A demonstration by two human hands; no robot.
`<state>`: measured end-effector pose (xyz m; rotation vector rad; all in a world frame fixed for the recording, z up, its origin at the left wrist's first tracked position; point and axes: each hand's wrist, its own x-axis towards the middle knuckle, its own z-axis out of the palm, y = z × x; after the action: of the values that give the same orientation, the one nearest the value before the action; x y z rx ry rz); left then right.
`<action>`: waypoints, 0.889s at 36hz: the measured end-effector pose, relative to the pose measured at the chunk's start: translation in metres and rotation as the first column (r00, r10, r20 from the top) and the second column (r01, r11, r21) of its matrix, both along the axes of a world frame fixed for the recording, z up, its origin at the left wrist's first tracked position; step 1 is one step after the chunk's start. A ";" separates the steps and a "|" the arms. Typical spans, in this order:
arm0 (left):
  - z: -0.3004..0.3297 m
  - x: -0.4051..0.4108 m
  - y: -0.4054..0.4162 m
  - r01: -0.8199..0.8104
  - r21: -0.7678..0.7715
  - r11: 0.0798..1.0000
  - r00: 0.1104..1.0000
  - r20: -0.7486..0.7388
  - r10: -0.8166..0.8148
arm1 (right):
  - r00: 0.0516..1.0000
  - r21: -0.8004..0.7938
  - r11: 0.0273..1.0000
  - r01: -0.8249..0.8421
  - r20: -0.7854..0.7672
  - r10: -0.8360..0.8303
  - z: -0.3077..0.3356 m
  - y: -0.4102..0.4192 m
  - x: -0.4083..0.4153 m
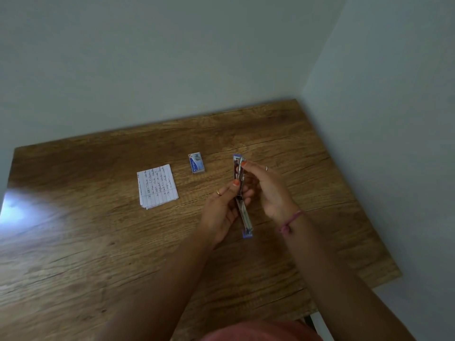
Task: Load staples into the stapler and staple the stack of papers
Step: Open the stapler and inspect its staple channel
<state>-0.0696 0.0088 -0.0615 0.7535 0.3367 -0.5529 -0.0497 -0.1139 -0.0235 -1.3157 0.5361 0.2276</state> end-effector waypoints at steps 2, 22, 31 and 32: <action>0.001 0.001 0.000 0.004 0.002 1.000 1.000 -0.003 -0.004 | 0.999 0.044 0.999 0.010 -0.038 -0.008 0.000 0.001 0.002; 0.000 0.005 0.000 -0.003 -0.064 0.998 0.997 -0.077 -0.002 | 0.981 0.144 0.982 0.119 -0.170 -0.094 0.004 0.010 0.007; -0.002 0.005 0.000 0.020 -0.067 0.998 0.998 -0.056 -0.024 | 0.966 0.188 0.968 0.164 -0.228 -0.119 0.006 0.013 0.012; -0.002 0.005 0.001 0.023 -0.066 0.998 0.998 -0.055 -0.027 | 0.966 0.187 0.969 0.162 -0.229 -0.117 0.007 0.013 0.012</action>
<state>-0.0643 0.0097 -0.0638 0.6805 0.3598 -0.6070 -0.0377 -0.1005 -0.0169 -1.0539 0.7680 0.3033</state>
